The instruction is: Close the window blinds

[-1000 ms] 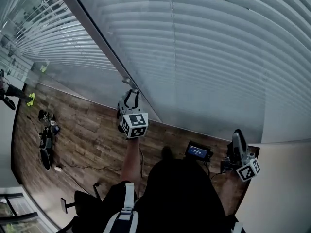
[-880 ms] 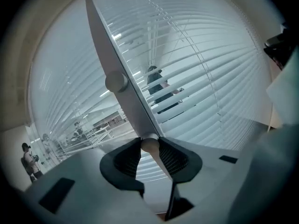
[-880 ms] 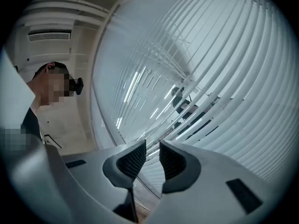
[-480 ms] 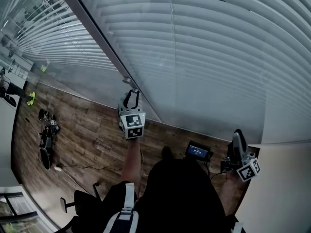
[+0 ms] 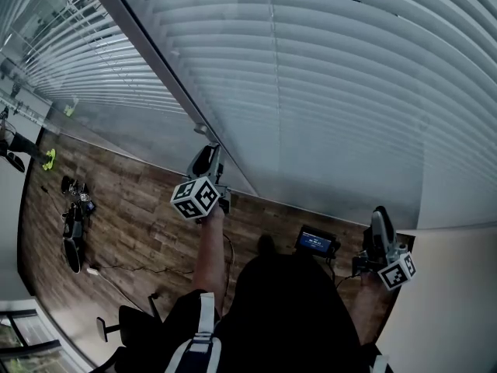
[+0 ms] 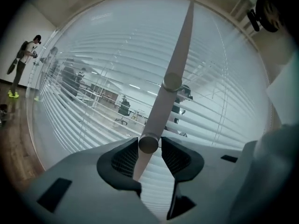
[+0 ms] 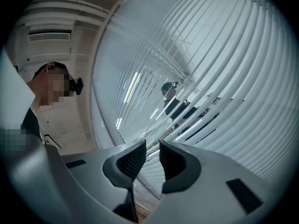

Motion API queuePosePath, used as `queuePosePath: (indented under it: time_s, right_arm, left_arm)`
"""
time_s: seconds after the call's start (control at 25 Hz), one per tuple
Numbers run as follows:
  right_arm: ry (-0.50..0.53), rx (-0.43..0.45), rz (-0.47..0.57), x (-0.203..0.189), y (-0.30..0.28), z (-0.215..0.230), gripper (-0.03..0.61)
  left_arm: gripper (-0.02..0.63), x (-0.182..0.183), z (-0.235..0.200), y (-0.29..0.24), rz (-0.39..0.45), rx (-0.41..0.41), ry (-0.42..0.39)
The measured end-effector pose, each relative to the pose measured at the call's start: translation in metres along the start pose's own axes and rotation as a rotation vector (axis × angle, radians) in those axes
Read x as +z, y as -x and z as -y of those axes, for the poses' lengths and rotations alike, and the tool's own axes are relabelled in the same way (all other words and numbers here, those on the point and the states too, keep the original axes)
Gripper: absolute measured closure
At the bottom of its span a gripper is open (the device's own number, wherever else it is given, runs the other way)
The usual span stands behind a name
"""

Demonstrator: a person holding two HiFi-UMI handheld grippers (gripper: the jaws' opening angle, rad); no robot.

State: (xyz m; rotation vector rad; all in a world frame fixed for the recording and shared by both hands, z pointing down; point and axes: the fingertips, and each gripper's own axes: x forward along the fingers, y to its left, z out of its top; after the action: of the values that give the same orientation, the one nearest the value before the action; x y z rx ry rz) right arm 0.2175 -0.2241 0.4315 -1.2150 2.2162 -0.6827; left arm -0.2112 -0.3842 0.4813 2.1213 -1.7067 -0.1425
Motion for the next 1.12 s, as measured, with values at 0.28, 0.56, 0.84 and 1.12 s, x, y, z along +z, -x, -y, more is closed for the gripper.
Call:
queuePosePath:
  time_s: [0.28,0.56,0.84,1.12]
  right_arm:
    - [0.002,-0.002,0.005,0.0034,-0.0002,-0.0018,0.505]
    - [0.000,0.002,-0.002,0.0015,-0.0014,-0.0028,0.505]
    - [-0.001,0.004,-0.003,0.0016,-0.0017,-0.0024,0.505]
    - [-0.001,0.001,0.003,0.0018,0.0016,0.0000,0.505]
  left_arm:
    - [0.477,-0.0001,-0.0016,-0.0018,-0.042,0.026,-0.098]
    - [0.477,-0.0037,0.0026,-0.0025,-0.118,0.129,-0.444]
    - [0.479,-0.0068,0.0008,-0.0039,-0.164,0.201,-0.657]
    - [0.477,-0.0077,0.0018,-0.0040,-0.153,0.231,-0.682]
